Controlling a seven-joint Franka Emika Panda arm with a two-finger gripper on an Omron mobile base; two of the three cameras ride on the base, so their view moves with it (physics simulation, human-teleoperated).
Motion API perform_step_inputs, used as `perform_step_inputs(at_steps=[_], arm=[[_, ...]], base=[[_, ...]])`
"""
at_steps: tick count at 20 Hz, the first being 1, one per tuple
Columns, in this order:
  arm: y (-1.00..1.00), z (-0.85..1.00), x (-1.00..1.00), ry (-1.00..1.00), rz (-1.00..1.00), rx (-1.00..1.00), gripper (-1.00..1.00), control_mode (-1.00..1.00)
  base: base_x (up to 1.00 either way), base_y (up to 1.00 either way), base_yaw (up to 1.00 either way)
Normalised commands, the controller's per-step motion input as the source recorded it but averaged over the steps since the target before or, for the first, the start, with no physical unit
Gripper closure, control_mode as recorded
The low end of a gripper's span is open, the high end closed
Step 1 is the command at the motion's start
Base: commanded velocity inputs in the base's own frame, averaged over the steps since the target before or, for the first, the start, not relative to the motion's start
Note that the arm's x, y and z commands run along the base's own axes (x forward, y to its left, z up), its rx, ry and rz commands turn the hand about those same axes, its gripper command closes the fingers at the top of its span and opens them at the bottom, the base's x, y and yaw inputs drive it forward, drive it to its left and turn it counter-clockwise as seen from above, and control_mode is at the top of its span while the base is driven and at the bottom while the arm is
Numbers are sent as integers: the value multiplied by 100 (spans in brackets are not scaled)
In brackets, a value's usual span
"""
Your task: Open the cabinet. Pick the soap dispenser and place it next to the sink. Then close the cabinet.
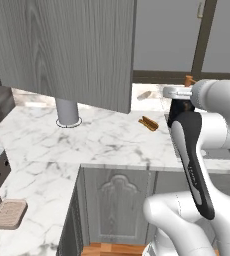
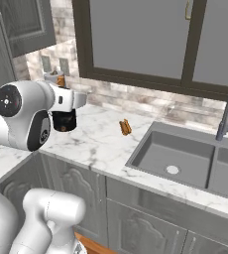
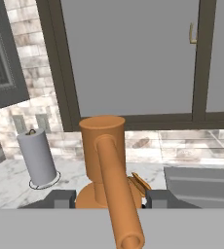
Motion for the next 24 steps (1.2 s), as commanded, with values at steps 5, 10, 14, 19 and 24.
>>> perform_step_inputs(at_steps=[5,10,14,19,24], arm=[[0,0,0,0,0,0,100,-100],[0,-3,2,2,-1,0,100,-100],[-18,-13,14,1,0,1,100,-100],[-28,-13,24,1,0,1,100,-100],[-28,-20,28,2,1,0,100,-100]], base=[[0,0,0],[0,0,0],[0,0,0],[0,0,0],[0,0,0]])
